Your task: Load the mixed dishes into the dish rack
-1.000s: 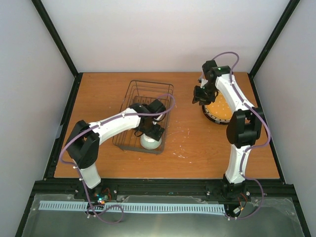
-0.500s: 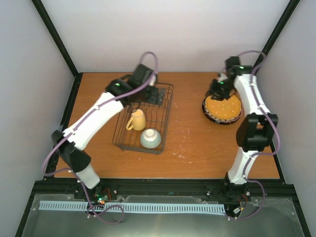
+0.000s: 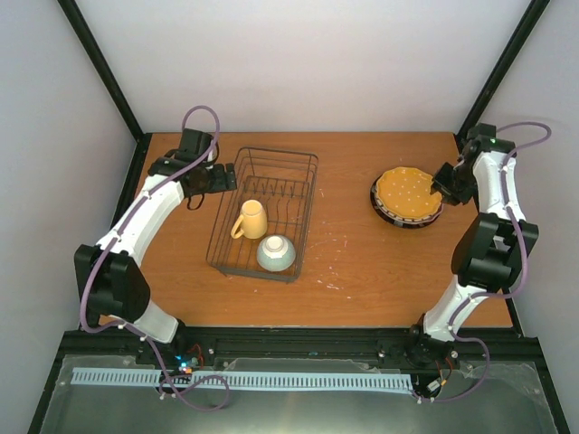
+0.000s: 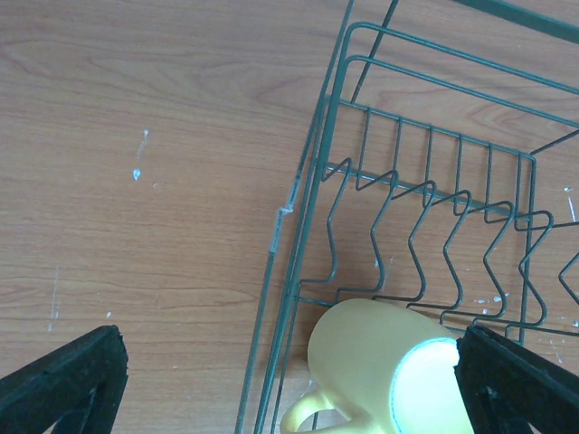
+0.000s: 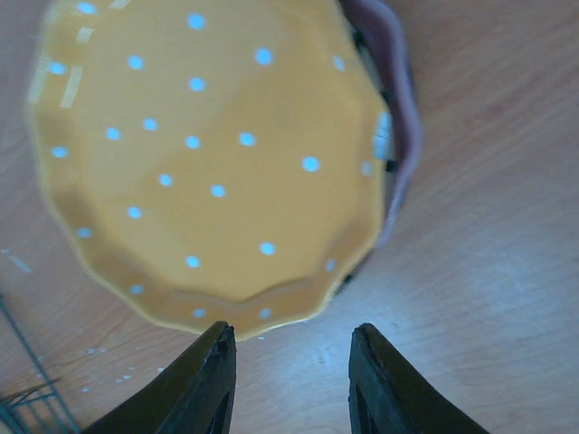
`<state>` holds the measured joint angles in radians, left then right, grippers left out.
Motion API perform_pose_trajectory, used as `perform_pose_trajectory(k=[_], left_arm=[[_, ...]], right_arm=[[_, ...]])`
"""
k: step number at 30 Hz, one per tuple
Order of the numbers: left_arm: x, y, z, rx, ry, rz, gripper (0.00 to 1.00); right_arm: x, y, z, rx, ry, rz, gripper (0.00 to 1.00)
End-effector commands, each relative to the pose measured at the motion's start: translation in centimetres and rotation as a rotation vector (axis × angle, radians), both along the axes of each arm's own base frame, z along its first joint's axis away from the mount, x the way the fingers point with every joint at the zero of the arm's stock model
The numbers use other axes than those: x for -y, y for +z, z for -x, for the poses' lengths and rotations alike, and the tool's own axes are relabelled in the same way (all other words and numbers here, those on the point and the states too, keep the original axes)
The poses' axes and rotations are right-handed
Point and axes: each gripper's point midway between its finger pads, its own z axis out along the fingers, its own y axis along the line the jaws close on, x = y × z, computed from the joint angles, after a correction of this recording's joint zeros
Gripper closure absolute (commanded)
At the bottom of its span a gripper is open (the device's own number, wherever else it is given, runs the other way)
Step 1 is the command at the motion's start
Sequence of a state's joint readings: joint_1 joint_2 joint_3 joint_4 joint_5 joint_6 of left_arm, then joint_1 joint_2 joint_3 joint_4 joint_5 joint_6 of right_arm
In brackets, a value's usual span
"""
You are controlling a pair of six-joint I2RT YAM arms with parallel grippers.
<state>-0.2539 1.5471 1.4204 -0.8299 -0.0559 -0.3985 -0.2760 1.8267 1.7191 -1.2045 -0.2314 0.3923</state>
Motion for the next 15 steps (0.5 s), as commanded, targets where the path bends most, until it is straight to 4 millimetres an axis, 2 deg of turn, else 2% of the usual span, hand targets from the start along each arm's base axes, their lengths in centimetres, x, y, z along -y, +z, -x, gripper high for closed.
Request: perform_pose_trajectory(k=[1, 8, 15], left_arm=[[0.4, 1.6, -0.8, 0.084, -0.004, 0.082, 0.0], [0.9, 0.7, -0.9, 0.087, -0.007, 0.119, 0.0], [1.8, 0.9, -1.7, 0.107, -0.038, 0.151, 0.0]], right_arm=[[3.2, -1.3, 2.2, -0.054, -0.063, 0.082, 0.66], [5.2, -3.5, 2.6, -0.078, -0.118, -0.008, 0.66], [4.4, -4.9, 1.8, -0.081, -0.112, -0.077, 0.67]])
